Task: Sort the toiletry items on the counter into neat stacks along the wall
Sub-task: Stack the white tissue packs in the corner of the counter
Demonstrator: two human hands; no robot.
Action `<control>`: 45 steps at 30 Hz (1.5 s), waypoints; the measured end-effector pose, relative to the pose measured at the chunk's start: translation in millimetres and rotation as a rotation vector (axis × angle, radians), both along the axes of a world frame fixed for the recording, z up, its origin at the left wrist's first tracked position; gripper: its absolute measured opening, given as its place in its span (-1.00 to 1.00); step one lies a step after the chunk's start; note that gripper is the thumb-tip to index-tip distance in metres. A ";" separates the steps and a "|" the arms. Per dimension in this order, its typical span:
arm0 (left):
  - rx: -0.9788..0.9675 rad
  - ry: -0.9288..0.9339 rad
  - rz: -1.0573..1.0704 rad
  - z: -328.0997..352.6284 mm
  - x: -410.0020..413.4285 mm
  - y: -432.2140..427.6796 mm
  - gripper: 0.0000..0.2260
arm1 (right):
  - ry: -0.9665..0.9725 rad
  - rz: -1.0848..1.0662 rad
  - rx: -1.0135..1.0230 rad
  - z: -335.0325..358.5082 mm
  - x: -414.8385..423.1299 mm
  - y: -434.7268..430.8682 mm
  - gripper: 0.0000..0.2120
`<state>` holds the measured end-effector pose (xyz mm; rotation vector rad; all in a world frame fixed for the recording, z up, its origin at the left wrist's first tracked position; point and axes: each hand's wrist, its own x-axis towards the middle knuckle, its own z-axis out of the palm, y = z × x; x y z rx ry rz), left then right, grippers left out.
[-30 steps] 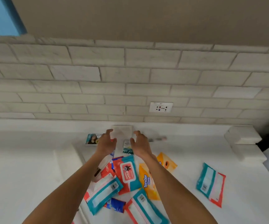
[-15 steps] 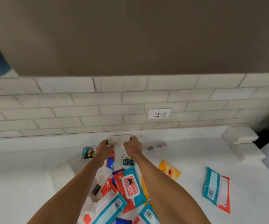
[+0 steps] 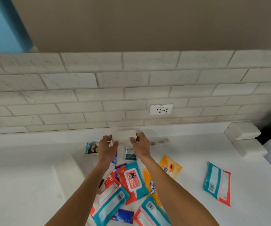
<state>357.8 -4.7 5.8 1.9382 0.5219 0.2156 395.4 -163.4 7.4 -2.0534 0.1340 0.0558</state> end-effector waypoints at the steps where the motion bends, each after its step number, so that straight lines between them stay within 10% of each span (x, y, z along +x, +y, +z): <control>1: -0.008 -0.028 -0.016 1.5 -4.3 -2.4 -0.68 | 0.000 0.008 0.011 2.9 -4.0 -3.6 -0.66; 24: -0.217 -0.180 -0.189 46.1 -127.7 -179.6 -0.77 | -0.093 -0.113 0.359 42.8 -147.2 -210.9 -0.86; 45: -0.169 -0.091 -0.307 27.2 -87.8 -472.5 -0.62 | -0.127 -0.154 0.254 29.7 -127.2 -500.7 -0.53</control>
